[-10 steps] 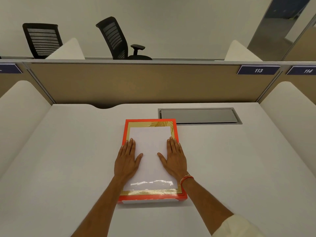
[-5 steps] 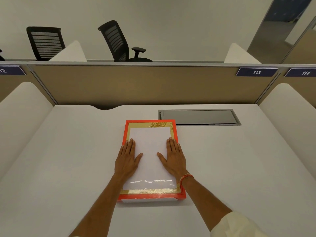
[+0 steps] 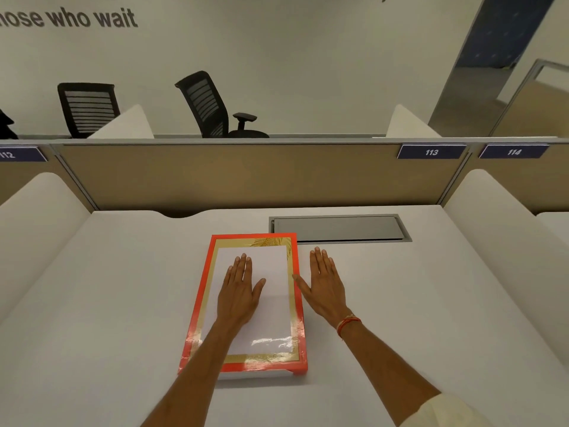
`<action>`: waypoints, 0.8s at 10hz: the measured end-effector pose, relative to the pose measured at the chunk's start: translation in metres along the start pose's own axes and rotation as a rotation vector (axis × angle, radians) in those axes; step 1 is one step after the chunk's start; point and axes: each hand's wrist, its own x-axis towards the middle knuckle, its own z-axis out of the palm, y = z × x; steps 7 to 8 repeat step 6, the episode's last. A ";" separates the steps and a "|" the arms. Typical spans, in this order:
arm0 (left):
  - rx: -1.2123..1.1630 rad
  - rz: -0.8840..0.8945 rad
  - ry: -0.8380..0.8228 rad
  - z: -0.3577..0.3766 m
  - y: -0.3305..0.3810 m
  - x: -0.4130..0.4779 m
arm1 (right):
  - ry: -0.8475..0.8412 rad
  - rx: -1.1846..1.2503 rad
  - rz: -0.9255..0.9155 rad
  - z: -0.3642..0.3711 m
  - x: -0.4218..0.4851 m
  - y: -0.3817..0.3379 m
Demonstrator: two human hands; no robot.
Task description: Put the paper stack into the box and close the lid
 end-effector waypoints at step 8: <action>-0.019 0.047 0.066 0.045 0.161 -0.014 | 0.077 0.057 0.002 -0.076 -0.019 0.163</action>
